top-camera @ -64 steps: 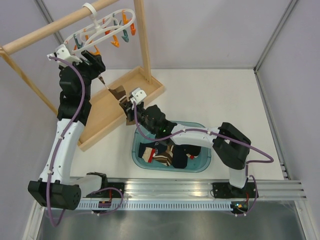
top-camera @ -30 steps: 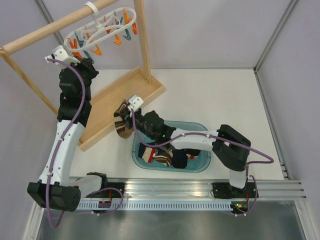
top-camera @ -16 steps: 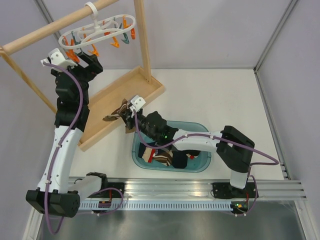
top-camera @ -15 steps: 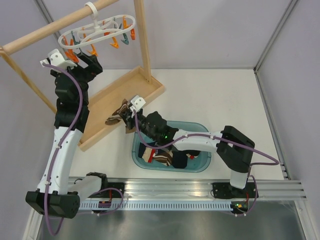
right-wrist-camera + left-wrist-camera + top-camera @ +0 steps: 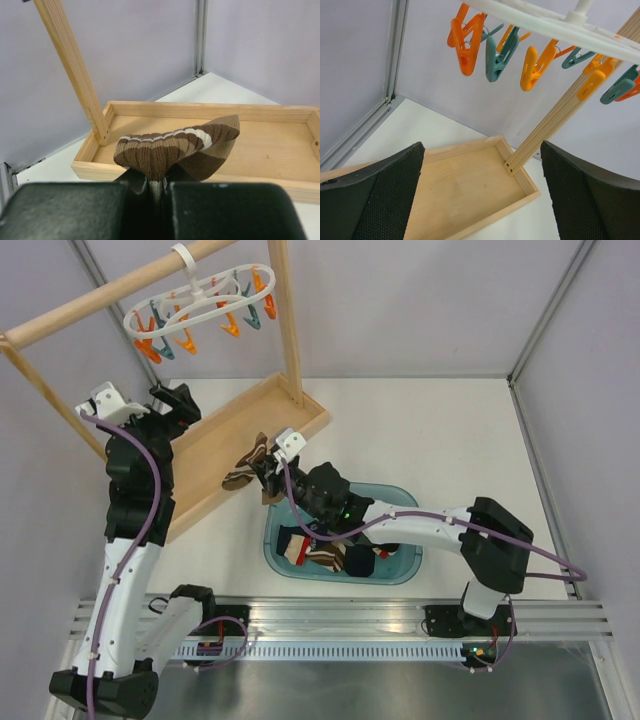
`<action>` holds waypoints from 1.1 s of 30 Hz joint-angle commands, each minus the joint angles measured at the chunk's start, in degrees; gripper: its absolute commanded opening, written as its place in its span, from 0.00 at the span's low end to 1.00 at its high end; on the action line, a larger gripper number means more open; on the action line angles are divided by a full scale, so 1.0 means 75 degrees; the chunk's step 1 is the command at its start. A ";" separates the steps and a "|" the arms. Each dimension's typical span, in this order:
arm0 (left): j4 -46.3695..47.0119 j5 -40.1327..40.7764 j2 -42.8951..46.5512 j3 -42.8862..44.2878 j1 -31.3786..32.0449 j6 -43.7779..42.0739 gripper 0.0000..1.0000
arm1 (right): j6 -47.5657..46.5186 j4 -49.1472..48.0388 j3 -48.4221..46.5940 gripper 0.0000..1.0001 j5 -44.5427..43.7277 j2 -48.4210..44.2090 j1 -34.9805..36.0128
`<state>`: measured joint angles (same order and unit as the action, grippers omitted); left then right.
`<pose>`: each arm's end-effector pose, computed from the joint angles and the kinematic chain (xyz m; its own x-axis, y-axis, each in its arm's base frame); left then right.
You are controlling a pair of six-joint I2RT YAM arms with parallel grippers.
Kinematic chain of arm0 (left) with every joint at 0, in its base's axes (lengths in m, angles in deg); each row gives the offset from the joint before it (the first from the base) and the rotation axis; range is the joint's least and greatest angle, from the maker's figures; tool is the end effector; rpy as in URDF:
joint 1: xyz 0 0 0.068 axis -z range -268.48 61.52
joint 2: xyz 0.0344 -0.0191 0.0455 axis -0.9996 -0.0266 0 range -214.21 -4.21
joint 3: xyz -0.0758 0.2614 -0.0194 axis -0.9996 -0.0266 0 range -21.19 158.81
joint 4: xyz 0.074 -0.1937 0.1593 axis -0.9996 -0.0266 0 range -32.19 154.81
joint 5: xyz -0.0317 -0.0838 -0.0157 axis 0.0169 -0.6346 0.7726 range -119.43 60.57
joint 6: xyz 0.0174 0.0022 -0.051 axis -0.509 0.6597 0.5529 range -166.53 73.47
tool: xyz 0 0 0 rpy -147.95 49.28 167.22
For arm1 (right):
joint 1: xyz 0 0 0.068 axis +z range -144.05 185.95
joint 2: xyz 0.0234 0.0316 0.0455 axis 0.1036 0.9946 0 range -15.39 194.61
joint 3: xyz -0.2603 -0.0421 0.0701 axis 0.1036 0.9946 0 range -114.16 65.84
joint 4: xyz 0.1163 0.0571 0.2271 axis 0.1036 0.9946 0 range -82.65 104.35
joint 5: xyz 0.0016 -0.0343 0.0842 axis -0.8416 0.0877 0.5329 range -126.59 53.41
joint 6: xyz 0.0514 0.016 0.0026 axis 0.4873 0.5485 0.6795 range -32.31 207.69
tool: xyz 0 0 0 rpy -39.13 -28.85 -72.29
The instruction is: Remove the socks clipped to the hanger
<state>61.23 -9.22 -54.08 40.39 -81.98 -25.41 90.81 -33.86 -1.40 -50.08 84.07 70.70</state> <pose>0.1842 -0.0087 0.4391 0.2153 -0.3649 -0.9058 -0.1673 0.9001 -0.4024 0.1824 0.3672 0.3110 0.0242 0.1751 -0.9843 -0.7837 0.6146 0.0901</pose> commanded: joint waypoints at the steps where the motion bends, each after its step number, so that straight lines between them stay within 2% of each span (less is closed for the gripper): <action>1: -0.0156 0.0212 0.0751 -0.0544 0.0012 -0.0273 1.00 | -0.0274 0.0185 0.0211 0.01 -0.0332 -0.0651 0.0015; 8: -0.0777 -0.0139 0.1772 -0.1437 0.0012 -0.0683 1.00 | -0.0626 0.1228 0.0796 0.01 -0.0848 -0.1739 0.0015; 12: -0.1140 -0.0828 0.1949 -0.1659 0.0012 -0.1268 1.00 | -0.0872 0.2048 0.1230 0.01 -0.1375 -0.2537 -0.0032; 20: -0.1515 -0.2119 0.1962 -0.1988 0.0012 -0.1270 1.00 | -0.0697 0.4309 0.2168 0.01 -0.2043 -0.5056 -0.0290; 22: -0.1644 -0.2401 0.1891 -0.1965 0.0012 -0.1328 1.00 | -0.0545 0.5000 0.2263 0.01 -0.2196 -0.5677 -0.0290; 27: -0.1738 -0.2612 0.1985 -0.1988 0.0012 -0.1270 1.00 | 0.0191 0.6172 0.2637 0.01 -0.2466 -0.6312 -0.0301; 33: -0.1785 -0.2659 0.1985 -0.1977 0.0012 -0.1293 1.00 | 0.1282 0.6034 0.3504 0.01 -0.1916 -0.6313 -0.0290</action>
<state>47.84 -27.47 -39.61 25.33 -81.98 -32.97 94.78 8.08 22.12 -65.78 35.46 68.43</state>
